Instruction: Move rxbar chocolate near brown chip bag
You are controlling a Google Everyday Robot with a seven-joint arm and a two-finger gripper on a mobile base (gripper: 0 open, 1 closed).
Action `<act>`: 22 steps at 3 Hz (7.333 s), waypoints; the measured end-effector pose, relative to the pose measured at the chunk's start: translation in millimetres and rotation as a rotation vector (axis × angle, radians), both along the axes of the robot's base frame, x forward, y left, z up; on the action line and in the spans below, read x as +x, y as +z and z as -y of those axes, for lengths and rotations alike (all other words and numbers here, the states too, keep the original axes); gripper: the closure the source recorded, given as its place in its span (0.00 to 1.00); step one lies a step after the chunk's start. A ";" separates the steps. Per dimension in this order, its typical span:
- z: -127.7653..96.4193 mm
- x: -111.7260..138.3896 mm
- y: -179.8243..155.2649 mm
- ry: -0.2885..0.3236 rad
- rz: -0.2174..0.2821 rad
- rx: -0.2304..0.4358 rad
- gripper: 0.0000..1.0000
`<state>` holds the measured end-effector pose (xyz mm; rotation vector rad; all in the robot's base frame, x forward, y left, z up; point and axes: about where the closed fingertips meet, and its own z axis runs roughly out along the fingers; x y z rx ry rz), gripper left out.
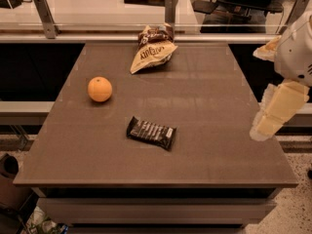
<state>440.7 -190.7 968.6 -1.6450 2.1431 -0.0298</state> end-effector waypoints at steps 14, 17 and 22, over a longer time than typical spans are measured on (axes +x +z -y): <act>-183.2 52.0 -156.1 0.047 0.003 0.846 0.00; -197.0 52.7 -158.7 0.065 0.000 0.900 0.64; -167.1 73.0 -131.3 -0.018 0.067 0.873 1.00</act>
Offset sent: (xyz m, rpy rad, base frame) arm 0.0213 0.0574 -0.0706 0.2347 0.0467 0.0167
